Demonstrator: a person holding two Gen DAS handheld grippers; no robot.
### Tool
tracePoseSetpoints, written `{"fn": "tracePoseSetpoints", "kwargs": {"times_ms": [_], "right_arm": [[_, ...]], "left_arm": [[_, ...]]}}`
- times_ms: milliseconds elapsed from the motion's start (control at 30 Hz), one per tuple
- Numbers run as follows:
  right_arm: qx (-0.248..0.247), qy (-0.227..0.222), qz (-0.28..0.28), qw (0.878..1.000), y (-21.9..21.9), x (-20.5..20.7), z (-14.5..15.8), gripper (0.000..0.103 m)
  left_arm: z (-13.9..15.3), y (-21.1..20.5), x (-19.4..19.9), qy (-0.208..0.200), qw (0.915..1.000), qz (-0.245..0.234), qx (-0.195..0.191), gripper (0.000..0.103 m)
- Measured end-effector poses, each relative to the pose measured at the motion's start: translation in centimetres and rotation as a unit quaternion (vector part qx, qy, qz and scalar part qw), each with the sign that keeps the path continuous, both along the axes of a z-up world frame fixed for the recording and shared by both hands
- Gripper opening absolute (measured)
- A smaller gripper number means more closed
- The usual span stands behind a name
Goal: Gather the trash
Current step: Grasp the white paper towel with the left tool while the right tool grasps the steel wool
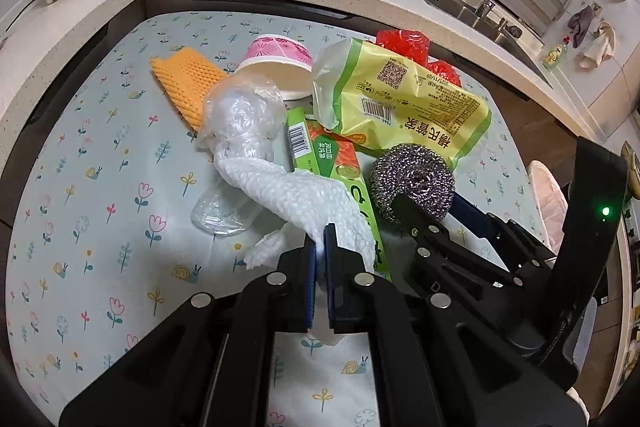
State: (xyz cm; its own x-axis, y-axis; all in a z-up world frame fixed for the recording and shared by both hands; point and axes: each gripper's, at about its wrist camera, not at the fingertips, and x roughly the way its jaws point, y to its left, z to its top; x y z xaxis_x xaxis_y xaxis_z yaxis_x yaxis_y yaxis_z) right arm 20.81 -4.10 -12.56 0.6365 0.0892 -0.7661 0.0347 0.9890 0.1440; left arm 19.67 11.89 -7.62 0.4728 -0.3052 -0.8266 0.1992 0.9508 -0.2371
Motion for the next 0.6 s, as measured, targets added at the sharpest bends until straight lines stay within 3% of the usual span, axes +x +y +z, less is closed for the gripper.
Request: {"fn": "tracePoseSetpoints", "kwargs": {"times_ms": [167, 200, 233, 333, 500, 600], "right_arm": [[-0.003, -0.015, 0.003, 1.000, -0.4, -1.2, 1.3, 0.039], [-0.002, -0.020, 0.002, 1.000, -0.6, -1.5, 1.7, 0.035], [0.000, -0.024, 0.001, 1.000, -0.8, -1.8, 2.1, 0.020], [0.011, -0.033, -0.002, 0.999, -1.7, -2.7, 3.3, 0.005], [0.020, -0.024, -0.002, 0.999, -3.2, -3.6, 3.8, 0.007], [0.030, -0.014, -0.007, 0.999, -3.9, -4.0, 3.4, 0.016]], "left_arm": [[1.0, -1.0, -0.6, -0.015, 0.9999, -0.006, 0.006, 0.004], [1.3, -1.2, -0.7, -0.017, 0.9998, -0.007, 0.006, 0.004], [1.5, -1.5, -0.9, -0.020, 0.9998, -0.008, 0.006, 0.004], [2.5, -2.4, -1.4, -0.030, 0.9994, -0.015, 0.006, 0.003], [3.7, -3.6, -2.4, -0.044, 0.9987, -0.025, 0.006, 0.003], [3.9, -4.1, -2.6, -0.046, 0.9986, -0.026, 0.007, 0.004]]}}
